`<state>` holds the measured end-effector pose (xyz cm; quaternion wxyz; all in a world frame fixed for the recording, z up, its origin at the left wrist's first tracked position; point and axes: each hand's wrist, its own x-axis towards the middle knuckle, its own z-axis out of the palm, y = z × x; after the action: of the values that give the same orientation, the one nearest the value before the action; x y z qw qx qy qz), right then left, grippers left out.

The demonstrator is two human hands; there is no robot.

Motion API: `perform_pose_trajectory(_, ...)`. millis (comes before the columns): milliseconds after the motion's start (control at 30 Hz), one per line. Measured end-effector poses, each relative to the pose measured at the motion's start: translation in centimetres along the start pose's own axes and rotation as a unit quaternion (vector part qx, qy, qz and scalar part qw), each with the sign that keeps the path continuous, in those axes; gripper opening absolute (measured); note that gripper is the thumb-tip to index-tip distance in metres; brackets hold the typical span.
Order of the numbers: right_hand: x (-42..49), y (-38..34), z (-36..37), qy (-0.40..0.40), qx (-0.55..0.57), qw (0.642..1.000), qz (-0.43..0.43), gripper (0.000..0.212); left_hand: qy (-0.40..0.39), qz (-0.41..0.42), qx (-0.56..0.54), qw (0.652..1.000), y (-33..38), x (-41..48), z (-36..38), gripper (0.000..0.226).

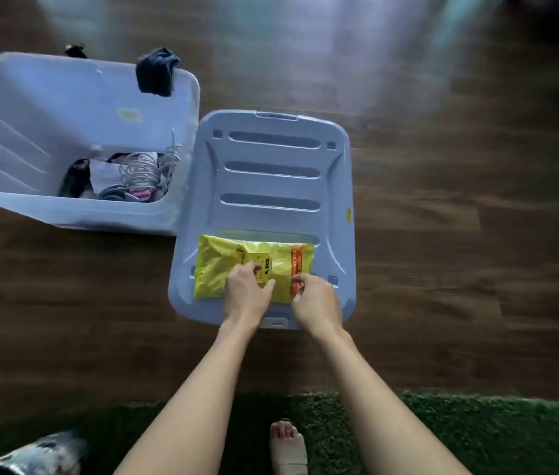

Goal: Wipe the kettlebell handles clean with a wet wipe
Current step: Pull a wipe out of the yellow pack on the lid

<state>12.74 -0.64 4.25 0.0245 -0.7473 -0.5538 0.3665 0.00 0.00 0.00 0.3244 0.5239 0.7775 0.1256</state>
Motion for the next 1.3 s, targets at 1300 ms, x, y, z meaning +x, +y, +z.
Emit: perform_pose_trajectory(1300,7.8,-3.8,10.1,0.191,0.201,0.96,0.042,0.011,0.007,-0.192,-0.299,0.935,-10.1,4.8,-3.4,0.011)
